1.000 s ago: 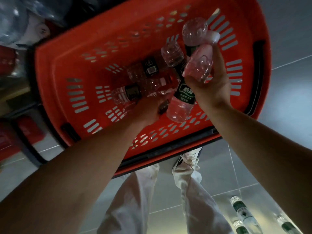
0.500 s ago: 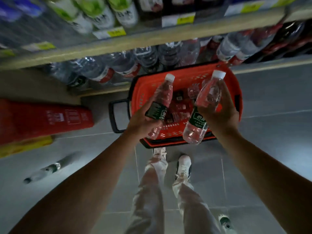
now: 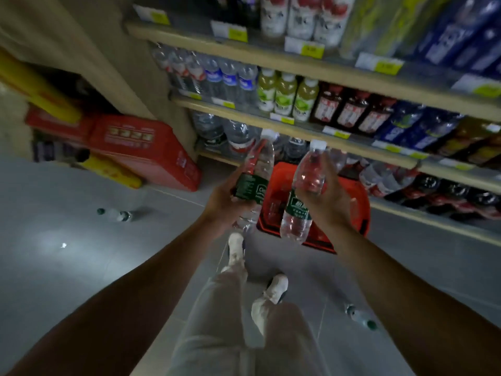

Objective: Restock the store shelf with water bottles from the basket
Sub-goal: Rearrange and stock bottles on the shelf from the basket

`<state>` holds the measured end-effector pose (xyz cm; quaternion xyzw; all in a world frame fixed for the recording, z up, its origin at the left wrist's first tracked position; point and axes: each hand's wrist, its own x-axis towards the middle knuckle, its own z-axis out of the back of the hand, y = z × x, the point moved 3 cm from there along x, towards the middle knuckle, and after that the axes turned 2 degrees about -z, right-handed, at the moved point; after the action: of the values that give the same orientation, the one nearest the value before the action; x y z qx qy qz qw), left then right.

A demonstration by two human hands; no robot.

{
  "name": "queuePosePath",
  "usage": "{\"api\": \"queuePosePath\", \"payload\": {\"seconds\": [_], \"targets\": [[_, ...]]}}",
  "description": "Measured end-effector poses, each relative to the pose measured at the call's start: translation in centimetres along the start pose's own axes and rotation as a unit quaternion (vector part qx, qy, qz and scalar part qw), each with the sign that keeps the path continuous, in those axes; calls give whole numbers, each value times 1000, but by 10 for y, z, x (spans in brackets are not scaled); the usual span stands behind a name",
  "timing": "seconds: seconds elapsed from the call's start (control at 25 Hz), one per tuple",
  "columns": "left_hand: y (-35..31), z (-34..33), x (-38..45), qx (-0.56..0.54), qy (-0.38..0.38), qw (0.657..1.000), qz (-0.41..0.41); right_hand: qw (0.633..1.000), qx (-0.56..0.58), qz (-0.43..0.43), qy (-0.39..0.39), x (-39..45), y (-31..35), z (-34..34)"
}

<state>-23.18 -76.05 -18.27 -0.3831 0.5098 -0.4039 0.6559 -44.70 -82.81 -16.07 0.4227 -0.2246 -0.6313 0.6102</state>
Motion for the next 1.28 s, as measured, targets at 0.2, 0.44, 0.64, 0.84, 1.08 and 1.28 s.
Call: {"api": "queuePosePath", "payload": {"seconds": [0.2,0.44,0.64,0.84,1.08,1.28], "targets": [[-41,79,-51,-45,-57,996,-48,995,-24,86,49,-21,95,-22],[-57,180,-74,-111,-124,983,-71,989,-12,140,42,-26,184,-57],[-66,252,-79,-148,-132,976,-92,986,-4,167,25,-29,248,-97],[-78,310,-71,-160,-131,973,-106,982,20,188,9,-24,300,-133],[-91,334,-46,-129,-87,979,-132,979,-12,205,18,13,335,-157],[-96,337,-2,-123,-94,980,-126,975,-16,221,34,64,354,-171]]}}
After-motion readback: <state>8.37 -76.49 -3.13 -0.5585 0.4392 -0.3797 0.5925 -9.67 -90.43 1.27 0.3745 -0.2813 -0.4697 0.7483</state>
